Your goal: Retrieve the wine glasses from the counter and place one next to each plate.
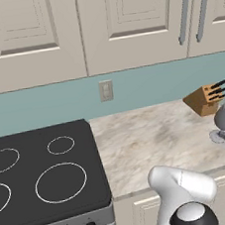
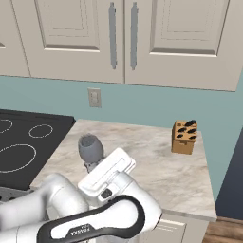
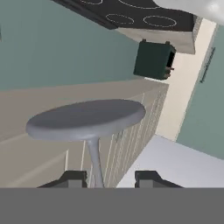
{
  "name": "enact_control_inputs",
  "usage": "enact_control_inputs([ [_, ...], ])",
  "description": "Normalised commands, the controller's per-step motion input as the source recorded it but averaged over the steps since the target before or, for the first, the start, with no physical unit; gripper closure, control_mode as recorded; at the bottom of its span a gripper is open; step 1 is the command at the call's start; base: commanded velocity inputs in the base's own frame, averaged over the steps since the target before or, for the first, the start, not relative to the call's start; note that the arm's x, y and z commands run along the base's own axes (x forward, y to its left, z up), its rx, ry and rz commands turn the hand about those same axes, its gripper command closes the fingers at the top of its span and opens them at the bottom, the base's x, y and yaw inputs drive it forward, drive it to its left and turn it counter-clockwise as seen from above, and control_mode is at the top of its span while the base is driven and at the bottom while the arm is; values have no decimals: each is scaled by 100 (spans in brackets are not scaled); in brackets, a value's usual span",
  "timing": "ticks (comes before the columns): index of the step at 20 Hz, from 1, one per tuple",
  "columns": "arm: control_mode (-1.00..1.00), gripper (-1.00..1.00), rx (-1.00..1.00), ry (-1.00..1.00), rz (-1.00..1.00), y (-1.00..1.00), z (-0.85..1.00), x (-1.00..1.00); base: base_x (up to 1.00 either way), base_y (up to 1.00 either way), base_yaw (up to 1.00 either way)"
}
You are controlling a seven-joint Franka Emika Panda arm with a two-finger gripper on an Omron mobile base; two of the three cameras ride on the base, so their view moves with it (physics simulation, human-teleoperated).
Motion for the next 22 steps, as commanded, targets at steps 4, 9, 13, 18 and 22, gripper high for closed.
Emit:
enact_control_inputs([
  [4, 100, 100, 0, -7, -2, 1, 25, -24, -6, -2, -6],
  [9, 100, 100, 0, 0, 0, 0, 0, 0, 17, -1, -30],
  [13, 100, 100, 0, 0, 0, 0, 0, 0, 8, -4, -38],
  [18, 100, 100, 0, 0, 0, 0, 0, 0, -30, -34, -55],
  [22, 100, 100, 0, 0, 0, 0, 0, 0, -12, -9, -91],
])
